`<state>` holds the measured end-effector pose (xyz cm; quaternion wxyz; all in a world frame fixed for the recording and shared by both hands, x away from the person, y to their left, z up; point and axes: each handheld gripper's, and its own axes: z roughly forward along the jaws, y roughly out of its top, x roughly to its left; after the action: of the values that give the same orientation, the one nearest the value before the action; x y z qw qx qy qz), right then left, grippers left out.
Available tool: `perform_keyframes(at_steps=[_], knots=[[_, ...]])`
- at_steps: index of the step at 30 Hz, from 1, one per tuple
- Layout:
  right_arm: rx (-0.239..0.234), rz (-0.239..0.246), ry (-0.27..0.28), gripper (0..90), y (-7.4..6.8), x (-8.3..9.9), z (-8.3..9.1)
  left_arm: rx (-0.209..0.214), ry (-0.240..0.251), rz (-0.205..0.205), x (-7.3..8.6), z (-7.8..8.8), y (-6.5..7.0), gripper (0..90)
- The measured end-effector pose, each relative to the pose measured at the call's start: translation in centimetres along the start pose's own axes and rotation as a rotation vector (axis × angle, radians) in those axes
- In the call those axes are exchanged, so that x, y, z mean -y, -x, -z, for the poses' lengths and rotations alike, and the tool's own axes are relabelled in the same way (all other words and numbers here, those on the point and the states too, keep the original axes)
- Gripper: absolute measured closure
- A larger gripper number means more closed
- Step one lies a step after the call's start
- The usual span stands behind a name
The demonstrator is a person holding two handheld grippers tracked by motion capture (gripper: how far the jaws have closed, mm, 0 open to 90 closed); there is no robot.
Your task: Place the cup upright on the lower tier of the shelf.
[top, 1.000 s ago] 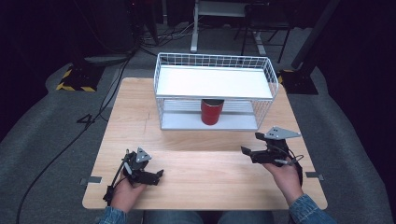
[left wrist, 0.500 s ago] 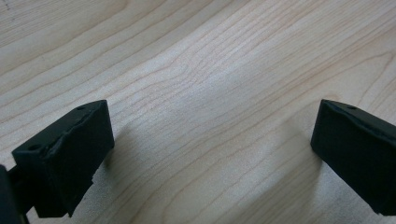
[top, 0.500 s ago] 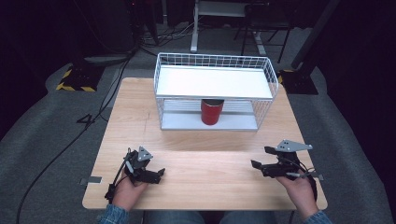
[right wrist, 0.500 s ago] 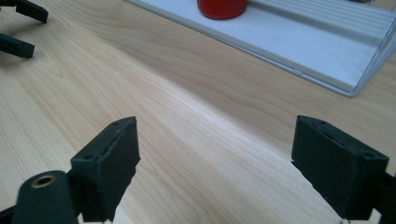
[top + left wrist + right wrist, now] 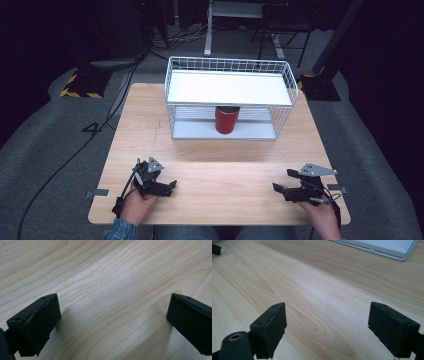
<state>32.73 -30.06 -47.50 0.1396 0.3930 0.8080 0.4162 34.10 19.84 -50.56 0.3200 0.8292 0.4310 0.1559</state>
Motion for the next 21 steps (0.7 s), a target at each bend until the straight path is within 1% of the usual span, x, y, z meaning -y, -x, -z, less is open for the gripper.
perform_keyframes(at_steps=[2, 4, 10, 11, 15, 16, 17, 20, 21], knots=[[0.004, 0.004, -0.002, 15.4, 0.0, 0.2, -0.1, 0.000, 0.000, 0.000, 0.0, 0.0, 0.0, 0.0], [0.004, 0.008, -0.025, 15.4, 0.1, 0.8, -0.3, 0.000, 0.000, 0.000, 0.0, 0.0, 0.0, 0.0], [-0.001, 0.008, -0.054, 15.4, 0.0, 1.4, -0.7, 0.002, 0.001, 0.003, 0.0, 0.0, 0.0, 0.0], [-0.002, 0.007, -0.073, 15.4, -0.1, 1.8, -0.9, 0.001, 0.001, 0.002, 0.0, 0.0, 0.0, 0.0], [-0.005, 0.007, -0.093, 15.4, -0.1, 2.1, -1.2, 0.003, 0.001, 0.003, 0.0, 0.0, 0.0, 0.0], [0.001, 0.020, -0.092, 15.3, -0.2, 2.3, -1.3, 0.001, 0.001, 0.002, 0.0, 0.0, 0.0, 0.0], [0.001, 0.020, -0.092, 15.3, -0.2, 2.3, -1.3, 0.001, 0.001, 0.002, 0.0, 0.0, 0.0, 0.0], [0.016, 0.046, -0.097, 15.3, -0.4, 2.3, -1.4, 0.001, -0.004, 0.001, -0.1, 0.0, 0.0, 0.0], [0.026, 0.069, -0.095, 15.2, -0.6, 2.4, -1.5, 0.004, -0.003, 0.001, -0.1, -0.1, 0.0, 0.0]])
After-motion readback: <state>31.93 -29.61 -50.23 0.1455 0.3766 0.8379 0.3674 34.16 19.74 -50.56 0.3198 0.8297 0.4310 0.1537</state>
